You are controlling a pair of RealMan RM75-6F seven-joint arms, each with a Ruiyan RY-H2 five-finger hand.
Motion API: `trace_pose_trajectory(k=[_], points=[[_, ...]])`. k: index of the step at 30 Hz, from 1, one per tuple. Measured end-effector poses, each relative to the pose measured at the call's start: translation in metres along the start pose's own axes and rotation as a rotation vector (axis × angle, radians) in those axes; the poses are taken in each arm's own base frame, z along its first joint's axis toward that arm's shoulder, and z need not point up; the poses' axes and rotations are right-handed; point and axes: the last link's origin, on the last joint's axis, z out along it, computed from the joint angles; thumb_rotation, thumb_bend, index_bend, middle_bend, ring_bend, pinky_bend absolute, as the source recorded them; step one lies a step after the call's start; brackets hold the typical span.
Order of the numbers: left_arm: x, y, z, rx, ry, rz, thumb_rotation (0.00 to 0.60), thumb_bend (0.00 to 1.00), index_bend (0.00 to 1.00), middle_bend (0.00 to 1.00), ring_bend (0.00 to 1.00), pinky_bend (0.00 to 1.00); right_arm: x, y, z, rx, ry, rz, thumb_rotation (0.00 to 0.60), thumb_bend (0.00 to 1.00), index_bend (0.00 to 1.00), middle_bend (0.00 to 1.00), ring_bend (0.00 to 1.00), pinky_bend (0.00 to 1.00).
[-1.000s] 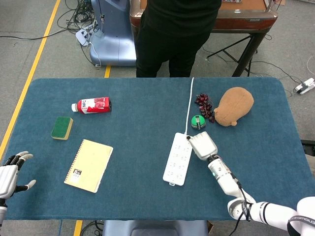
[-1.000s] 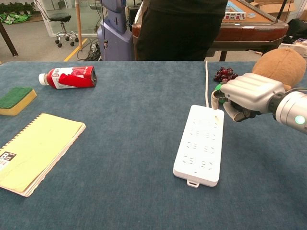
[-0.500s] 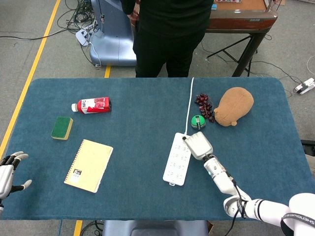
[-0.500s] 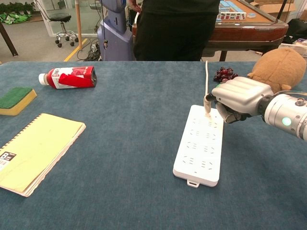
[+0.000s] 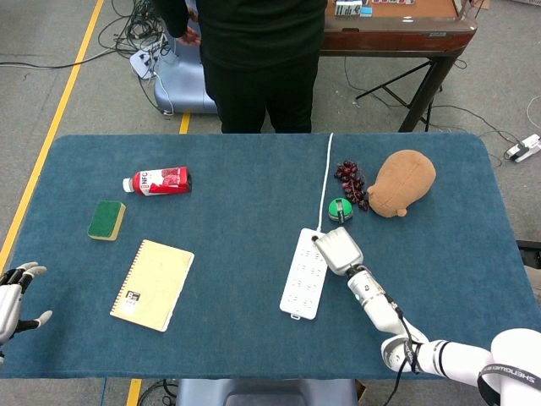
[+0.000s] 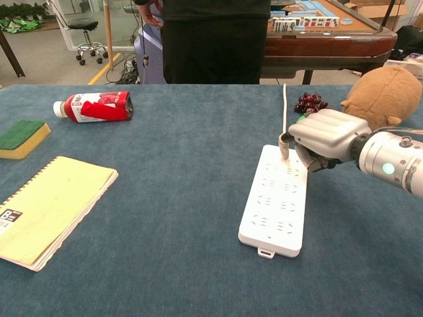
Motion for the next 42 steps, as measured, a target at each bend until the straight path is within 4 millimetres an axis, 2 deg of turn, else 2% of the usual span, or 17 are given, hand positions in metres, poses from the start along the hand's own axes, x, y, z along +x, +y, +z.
trace_pose_trajectory(k=[14,24,26,30,32,34,36,39,42], points=[[0.001,0.000,0.000,0.003,0.000,0.002,0.600,0.17,0.30,0.20,0.20,0.51,0.001,-0.002,0.001,0.000,-0.011,-0.010,0.600,0.92,0.36,1.00,1.00,1.00],[0.001,0.002,-0.002,-0.005,0.012,-0.006,0.600,0.17,0.30,0.21,0.20,0.51,0.020,0.004,-0.014,-0.018,0.090,-0.007,0.600,0.91,0.36,1.00,1.00,1.00],[0.001,0.002,-0.002,-0.006,0.010,-0.006,0.600,0.17,0.30,0.21,0.20,0.51,0.024,0.007,-0.020,-0.022,0.105,-0.006,0.600,0.87,0.36,0.98,1.00,1.00],[-0.001,0.004,-0.001,-0.011,0.005,-0.003,0.600,0.17,0.30,0.21,0.21,0.51,0.032,0.019,-0.039,-0.046,0.143,-0.005,0.600,0.71,0.36,0.84,0.99,1.00],[-0.001,0.005,-0.001,-0.015,0.003,-0.003,0.600,0.17,0.30,0.21,0.21,0.51,0.034,0.027,-0.049,-0.066,0.159,-0.003,0.600,0.62,0.36,0.74,0.93,0.99],[-0.002,0.006,-0.002,-0.022,0.003,-0.001,0.600,0.17,0.30,0.21,0.21,0.51,0.036,0.040,-0.063,-0.101,0.177,-0.001,0.600,0.51,0.36,0.61,0.78,0.91],[-0.003,0.008,-0.002,-0.032,0.003,-0.002,0.600,0.17,0.30,0.21,0.21,0.51,0.036,0.053,-0.079,-0.141,0.198,0.003,0.600,0.45,0.36,0.53,0.68,0.82],[-0.004,0.012,-0.002,-0.051,0.007,-0.006,0.600,0.17,0.30,0.22,0.21,0.51,0.034,0.069,-0.103,-0.196,0.230,0.028,0.600,0.38,0.36,0.45,0.55,0.70],[-0.006,0.015,-0.002,-0.071,0.014,-0.013,0.600,0.17,0.30,0.22,0.21,0.52,0.030,0.081,-0.131,-0.239,0.265,0.065,0.600,0.35,0.36,0.41,0.46,0.58]])
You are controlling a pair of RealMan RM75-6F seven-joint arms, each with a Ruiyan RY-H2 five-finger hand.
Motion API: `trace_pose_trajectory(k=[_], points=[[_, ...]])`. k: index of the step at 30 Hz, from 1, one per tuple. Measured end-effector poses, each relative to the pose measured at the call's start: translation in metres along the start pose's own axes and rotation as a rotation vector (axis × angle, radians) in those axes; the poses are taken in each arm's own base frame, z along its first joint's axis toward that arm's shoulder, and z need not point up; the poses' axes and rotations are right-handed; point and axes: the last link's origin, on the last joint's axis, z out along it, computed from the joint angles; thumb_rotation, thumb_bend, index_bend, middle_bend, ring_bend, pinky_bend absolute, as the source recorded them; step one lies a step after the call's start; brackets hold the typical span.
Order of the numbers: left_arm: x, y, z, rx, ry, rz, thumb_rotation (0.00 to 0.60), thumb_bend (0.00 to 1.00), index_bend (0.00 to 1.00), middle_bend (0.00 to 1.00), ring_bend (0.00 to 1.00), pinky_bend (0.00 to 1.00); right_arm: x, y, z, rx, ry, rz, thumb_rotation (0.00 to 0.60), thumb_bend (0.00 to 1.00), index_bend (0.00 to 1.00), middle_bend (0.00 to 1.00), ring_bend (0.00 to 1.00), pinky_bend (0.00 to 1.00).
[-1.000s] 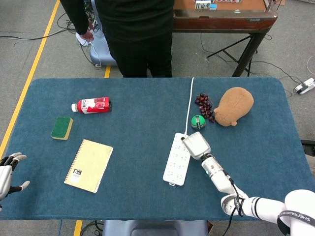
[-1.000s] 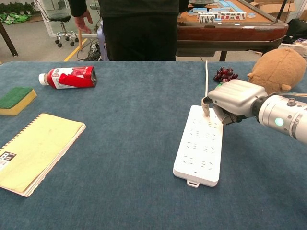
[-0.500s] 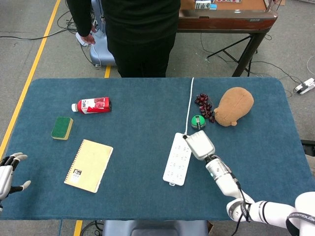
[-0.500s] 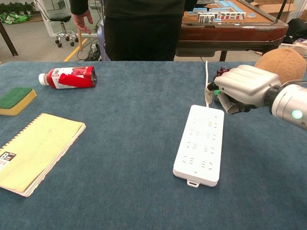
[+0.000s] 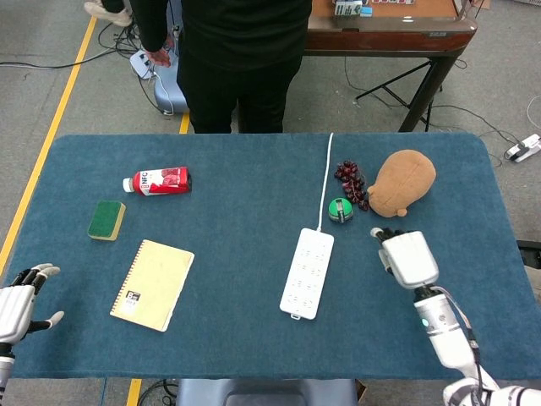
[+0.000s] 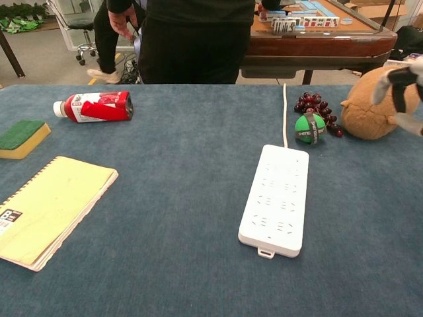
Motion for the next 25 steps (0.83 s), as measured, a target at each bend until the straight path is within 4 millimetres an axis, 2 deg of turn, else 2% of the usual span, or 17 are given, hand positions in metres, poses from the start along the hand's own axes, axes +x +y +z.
trace_pose_trajectory(k=[4,9,12,18,25], points=[[-0.002,0.003,0.000,-0.022,0.012,-0.012,0.600,0.17,0.31,0.22,0.22,0.52,0.005,0.019,-0.030,-0.055,0.045,0.031,0.600,0.33,0.36,0.39,0.43,0.49],[-0.001,0.007,0.000,-0.050,0.041,-0.029,0.600,0.17,0.33,0.25,0.23,0.53,0.006,0.040,-0.065,-0.130,0.094,0.075,0.600,0.33,0.36,0.39,0.43,0.47],[-0.002,0.009,0.000,-0.066,0.050,-0.040,0.600,0.17,0.34,0.26,0.24,0.54,0.003,0.052,-0.079,-0.163,0.104,0.104,0.600,0.33,0.36,0.39,0.43,0.47],[-0.003,0.013,0.001,-0.089,0.052,-0.042,0.600,0.17,0.34,0.26,0.24,0.54,-0.001,0.073,-0.094,-0.212,0.118,0.157,0.600,0.33,0.36,0.39,0.43,0.47],[-0.004,0.015,0.002,-0.101,0.050,-0.050,0.600,0.17,0.34,0.26,0.24,0.54,0.002,0.086,-0.098,-0.236,0.132,0.189,0.600,0.33,0.36,0.39,0.43,0.47]])
